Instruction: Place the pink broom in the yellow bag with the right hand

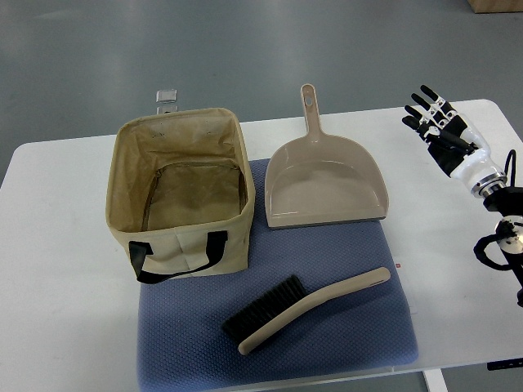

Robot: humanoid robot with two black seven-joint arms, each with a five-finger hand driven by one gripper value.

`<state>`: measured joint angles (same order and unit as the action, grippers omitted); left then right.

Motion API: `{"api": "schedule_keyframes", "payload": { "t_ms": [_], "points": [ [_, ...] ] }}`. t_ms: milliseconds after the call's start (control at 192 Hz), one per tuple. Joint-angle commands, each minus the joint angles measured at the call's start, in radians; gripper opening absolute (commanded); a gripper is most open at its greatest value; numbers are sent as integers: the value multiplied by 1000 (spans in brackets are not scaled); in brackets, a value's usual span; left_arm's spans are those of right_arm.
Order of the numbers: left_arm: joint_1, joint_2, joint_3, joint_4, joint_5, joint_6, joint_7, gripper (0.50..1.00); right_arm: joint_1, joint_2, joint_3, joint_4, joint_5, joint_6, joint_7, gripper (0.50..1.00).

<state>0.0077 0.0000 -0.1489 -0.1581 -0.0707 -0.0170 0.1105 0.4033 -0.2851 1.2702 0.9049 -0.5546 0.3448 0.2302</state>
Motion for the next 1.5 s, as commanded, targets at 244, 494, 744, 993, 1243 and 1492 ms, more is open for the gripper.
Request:
{"api": "schedule_keyframes", "payload": {
  "t_ms": [244,494,744,993,1243,1492],
  "points": [
    [0,0,0,0,0,0,0,1000,14,-8,-3,2,-5,5,0,928],
    [0,0,0,0,0,0,0,1000,14,-14,-15,8,-42,14,1,928],
    [0,0,0,0,0,0,0,1000,14,-55,-81,69,-205,74,67,928],
    [0,0,-1,0,0,0,0,1000,40,-190,-253,181,-337,74,182,928],
    [0,0,0,0,0,0,0,1000,80,-350,-406,365,-556,37,253,928],
    [0,0,0,0,0,0,0,1000,112,-463,-589,497,-841,-93,291,928]
  ]
}}
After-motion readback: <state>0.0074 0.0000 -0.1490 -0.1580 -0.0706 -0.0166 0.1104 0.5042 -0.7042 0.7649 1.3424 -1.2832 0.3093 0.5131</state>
